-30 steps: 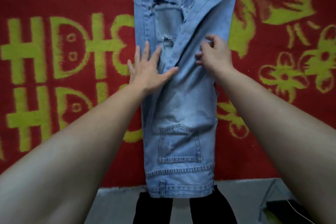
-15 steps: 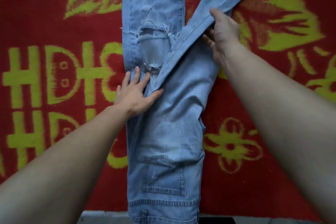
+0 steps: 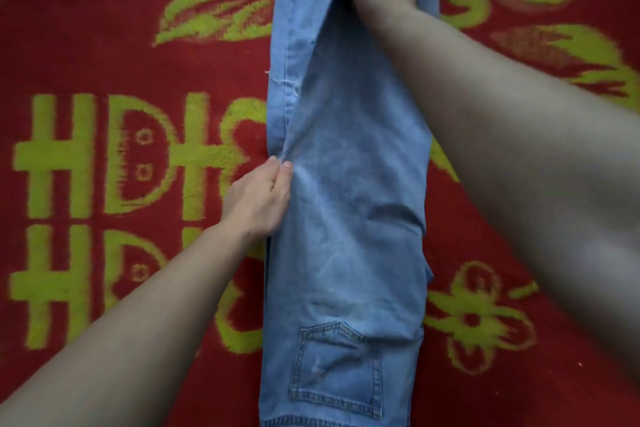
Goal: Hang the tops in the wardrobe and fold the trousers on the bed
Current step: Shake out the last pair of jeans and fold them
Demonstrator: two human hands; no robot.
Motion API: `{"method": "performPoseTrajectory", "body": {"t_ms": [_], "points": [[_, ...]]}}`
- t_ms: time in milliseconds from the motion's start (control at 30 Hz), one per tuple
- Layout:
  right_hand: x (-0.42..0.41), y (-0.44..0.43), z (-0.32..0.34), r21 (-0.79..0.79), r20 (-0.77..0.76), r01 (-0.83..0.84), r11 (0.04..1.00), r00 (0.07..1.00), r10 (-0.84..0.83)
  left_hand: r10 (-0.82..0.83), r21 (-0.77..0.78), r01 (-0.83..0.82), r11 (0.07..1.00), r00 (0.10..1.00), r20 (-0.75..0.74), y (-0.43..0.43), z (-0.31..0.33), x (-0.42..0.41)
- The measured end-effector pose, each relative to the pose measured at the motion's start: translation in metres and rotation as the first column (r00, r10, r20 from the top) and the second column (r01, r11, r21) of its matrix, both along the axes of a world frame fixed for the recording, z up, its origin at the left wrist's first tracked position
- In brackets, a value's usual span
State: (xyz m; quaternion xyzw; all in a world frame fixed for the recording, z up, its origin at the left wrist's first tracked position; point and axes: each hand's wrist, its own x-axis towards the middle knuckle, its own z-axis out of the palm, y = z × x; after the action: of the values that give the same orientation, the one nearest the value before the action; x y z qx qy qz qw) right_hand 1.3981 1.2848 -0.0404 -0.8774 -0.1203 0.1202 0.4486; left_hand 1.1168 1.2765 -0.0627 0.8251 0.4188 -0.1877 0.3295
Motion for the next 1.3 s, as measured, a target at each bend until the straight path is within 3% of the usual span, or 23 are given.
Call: {"method": "performPoseTrajectory", "body": {"t_ms": [67, 133, 233, 467, 633, 700, 833, 933, 1000, 1133, 1200, 1300], "points": [[-0.013, 0.025, -0.006, -0.003, -0.114, -0.191, 0.982, 0.975, 0.189, 0.009, 0.085, -0.016, 0.996, 0.997, 0.08, 0.01, -0.004, -0.008], [-0.027, 0.032, -0.018, -0.099, -0.299, -0.457, 0.884, 0.861, 0.411, 0.038, 0.143, -0.072, 0.987, 0.972, 0.23, 0.017, -0.011, -0.014], [-0.031, 0.027, -0.035, -0.258, -0.375, -0.586, 0.768, 0.793, 0.48, 0.268, -0.045, -0.271, 0.961, 0.887, 0.376, 0.028, -0.027, -0.004], [-0.013, 0.035, -0.06, -0.118, -0.344, -0.374, 0.92, 0.885, 0.315, 0.549, -0.247, -0.492, 0.835, 0.772, 0.319, 0.102, -0.037, 0.076], [0.008, 0.049, -0.068, -0.004, -0.375, -0.117, 0.993, 0.921, 0.107, 0.577, -0.306, -0.511, 0.803, 0.794, 0.189, 0.127, -0.041, 0.102], [0.017, 0.064, -0.065, -0.002, -0.316, -0.031, 1.0, 0.948, 0.029, 0.591, -0.306, -0.527, 0.793, 0.787, 0.177, 0.129, -0.044, 0.102], [0.03, 0.1, -0.054, -0.032, 0.034, -0.005, 0.999, 0.999, 0.007, 0.598, -0.315, -0.536, 0.783, 0.787, 0.148, 0.132, -0.043, 0.106], [0.03, 0.124, -0.06, 0.019, -0.109, -0.254, 0.967, 0.961, 0.255, 0.596, -0.319, -0.537, 0.781, 0.793, 0.123, 0.133, -0.043, 0.106], [0.034, 0.126, -0.063, -0.118, -0.108, -0.358, 0.926, 0.932, 0.347, 0.601, -0.329, -0.542, 0.774, 0.792, 0.109, 0.135, -0.043, 0.107], [0.032, 0.098, -0.059, -0.168, 0.24, -0.273, 0.947, 0.921, 0.308, 0.612, -0.337, -0.556, 0.76, 0.786, 0.084, 0.136, -0.042, 0.107], [0.021, 0.082, -0.068, -0.269, 0.241, -0.352, 0.896, 0.877, 0.417, 0.612, -0.339, -0.556, 0.758, 0.787, 0.077, 0.137, -0.041, 0.108], [0.009, 0.075, -0.084, -0.556, 0.223, -0.43, 0.711, 0.747, 0.626, 0.608, -0.334, -0.556, 0.761, 0.791, 0.069, 0.137, -0.041, 0.108]]}}
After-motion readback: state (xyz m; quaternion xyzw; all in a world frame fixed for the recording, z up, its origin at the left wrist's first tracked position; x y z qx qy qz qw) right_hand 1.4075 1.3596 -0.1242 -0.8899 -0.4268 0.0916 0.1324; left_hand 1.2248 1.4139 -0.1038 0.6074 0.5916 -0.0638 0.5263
